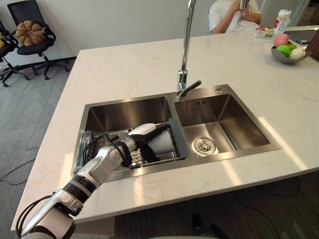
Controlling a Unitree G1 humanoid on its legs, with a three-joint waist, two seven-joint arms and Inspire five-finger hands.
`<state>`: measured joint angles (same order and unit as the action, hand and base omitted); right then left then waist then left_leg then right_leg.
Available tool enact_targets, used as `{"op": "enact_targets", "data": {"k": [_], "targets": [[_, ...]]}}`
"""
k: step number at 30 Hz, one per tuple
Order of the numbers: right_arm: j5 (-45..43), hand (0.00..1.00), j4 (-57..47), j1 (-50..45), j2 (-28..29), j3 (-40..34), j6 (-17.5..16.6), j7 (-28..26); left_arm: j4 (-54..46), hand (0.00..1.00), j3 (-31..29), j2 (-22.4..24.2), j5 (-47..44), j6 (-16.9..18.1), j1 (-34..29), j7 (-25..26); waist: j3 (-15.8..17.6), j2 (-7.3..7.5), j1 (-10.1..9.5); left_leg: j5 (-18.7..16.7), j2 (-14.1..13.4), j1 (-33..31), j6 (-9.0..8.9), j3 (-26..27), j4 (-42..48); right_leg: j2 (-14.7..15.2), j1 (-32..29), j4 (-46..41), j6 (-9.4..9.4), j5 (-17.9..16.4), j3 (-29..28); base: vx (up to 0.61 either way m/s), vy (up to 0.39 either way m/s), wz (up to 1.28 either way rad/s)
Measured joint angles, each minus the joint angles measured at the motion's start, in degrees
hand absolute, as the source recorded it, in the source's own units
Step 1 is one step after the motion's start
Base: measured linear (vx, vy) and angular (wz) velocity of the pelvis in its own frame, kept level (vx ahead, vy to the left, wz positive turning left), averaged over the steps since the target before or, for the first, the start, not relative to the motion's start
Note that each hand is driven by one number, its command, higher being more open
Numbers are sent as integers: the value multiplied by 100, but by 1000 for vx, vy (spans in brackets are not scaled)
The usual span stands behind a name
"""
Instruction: Walk over to the sink, pick up the cup, carry it to the dishwasher, place the cup inside the dishwasher, then close the dishwasher door
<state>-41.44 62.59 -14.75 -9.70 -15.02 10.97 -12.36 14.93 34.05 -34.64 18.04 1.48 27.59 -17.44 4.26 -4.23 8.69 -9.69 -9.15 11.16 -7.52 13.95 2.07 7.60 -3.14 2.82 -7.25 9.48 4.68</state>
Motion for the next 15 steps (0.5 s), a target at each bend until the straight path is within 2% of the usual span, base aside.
{"op": "enact_targets", "data": {"k": [9,15], "targets": [[2,100,-7,75,-24,112,-54,1,158,0,137,-52,151,136,256,49,20,-29,129,0,-3,-16,0,-13,-25,-4,-21,9,-4,-4,25,0,0,0],[8,100,-9,78,-77,210,-108,-3,161,0,307,-150,117,413,220,516,26,-40,143,1,-9,-66,1,-130,-8,18,10,13,0,-24,146,-6,-3,8]]}}
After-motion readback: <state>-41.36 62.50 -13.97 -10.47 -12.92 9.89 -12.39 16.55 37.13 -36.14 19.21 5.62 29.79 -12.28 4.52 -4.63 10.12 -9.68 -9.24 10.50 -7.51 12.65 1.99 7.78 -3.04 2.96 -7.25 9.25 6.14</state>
